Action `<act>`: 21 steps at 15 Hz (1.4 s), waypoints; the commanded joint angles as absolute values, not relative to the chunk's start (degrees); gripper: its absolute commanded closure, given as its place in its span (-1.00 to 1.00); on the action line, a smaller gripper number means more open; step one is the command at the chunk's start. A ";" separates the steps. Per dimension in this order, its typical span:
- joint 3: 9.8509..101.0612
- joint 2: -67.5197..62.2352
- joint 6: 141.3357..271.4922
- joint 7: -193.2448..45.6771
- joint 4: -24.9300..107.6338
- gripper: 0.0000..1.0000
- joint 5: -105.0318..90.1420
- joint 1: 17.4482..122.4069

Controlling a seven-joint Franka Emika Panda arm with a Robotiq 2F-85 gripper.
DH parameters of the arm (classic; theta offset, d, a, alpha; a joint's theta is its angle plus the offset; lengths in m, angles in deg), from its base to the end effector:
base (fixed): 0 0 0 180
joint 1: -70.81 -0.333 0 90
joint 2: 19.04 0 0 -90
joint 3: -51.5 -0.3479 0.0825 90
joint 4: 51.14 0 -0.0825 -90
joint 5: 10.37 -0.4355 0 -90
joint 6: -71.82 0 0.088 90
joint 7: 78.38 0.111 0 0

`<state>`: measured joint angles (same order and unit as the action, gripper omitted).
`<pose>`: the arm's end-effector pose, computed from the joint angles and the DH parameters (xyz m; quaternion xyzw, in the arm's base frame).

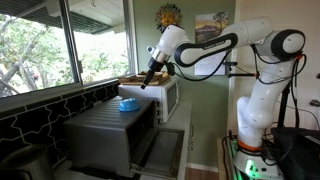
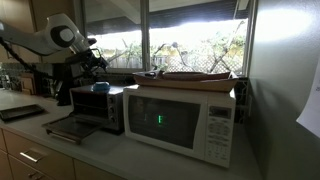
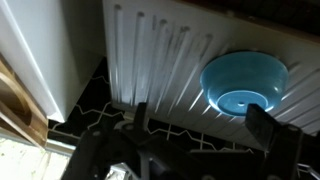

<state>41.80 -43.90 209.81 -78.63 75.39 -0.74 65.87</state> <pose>0.4907 0.1407 0.6354 0.9310 0.1676 0.3167 0.0695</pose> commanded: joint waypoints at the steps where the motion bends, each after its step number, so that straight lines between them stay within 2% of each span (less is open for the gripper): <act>1: 40.70 -40.81 201.62 -71.94 71.00 -1.00 -4.96 65.11; 12: 38.93 -32.90 208.97 -49.11 69.19 -1.00 -7.34 67.11; 21: 40.29 -33.54 204.04 -50.80 69.98 -1.00 -2.13 68.61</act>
